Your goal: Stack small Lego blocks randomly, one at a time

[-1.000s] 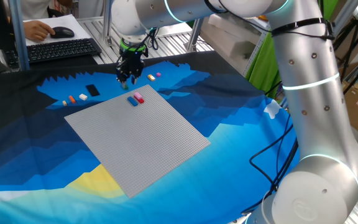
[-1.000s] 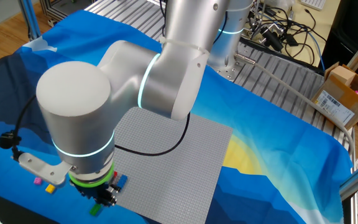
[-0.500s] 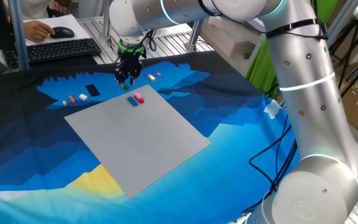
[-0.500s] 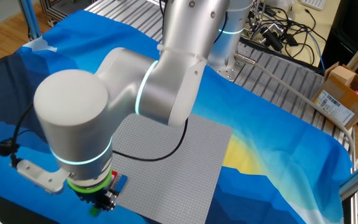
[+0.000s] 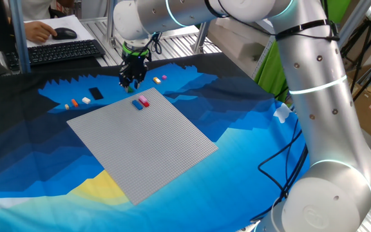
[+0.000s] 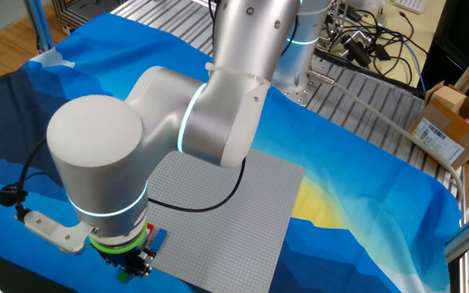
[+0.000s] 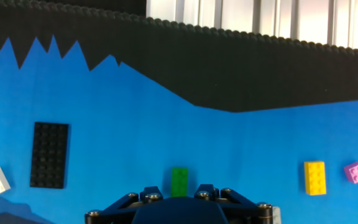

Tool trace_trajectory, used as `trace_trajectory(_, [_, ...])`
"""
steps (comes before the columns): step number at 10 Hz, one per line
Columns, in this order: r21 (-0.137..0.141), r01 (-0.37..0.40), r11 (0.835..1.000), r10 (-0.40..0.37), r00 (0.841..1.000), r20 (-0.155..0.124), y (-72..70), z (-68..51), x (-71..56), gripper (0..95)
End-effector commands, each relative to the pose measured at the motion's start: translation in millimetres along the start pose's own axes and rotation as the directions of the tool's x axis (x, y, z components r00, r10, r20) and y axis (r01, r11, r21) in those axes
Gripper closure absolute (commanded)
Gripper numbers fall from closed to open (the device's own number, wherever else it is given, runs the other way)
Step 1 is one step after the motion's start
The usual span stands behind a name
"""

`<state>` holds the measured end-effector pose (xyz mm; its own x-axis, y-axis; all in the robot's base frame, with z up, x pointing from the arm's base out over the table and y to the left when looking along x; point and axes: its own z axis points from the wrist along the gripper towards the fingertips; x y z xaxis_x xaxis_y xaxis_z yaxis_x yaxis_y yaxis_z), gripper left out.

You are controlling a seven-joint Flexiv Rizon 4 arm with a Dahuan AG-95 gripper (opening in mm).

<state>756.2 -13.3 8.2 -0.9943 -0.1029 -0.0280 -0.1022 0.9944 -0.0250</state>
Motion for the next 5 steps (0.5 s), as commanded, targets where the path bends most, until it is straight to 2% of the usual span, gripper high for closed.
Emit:
trace_trajectory(1, [-0.001,0.0,1.0,0.0,1.0,-0.001,0.1,0.8,-1.1,76.0])
trace_trajectory(3, [-0.003,0.0,1.0,0.0,1.0,0.001,0.0,1.3,-1.2,76.0])
trace_trajectory(4, [-0.002,0.0,1.0,0.0,1.0,0.002,0.0,1.7,-1.3,95.0])
trace_trajectory(5, [-0.001,0.001,1.0,-0.001,1.0,0.003,0.1,2.8,-1.4,95.0])
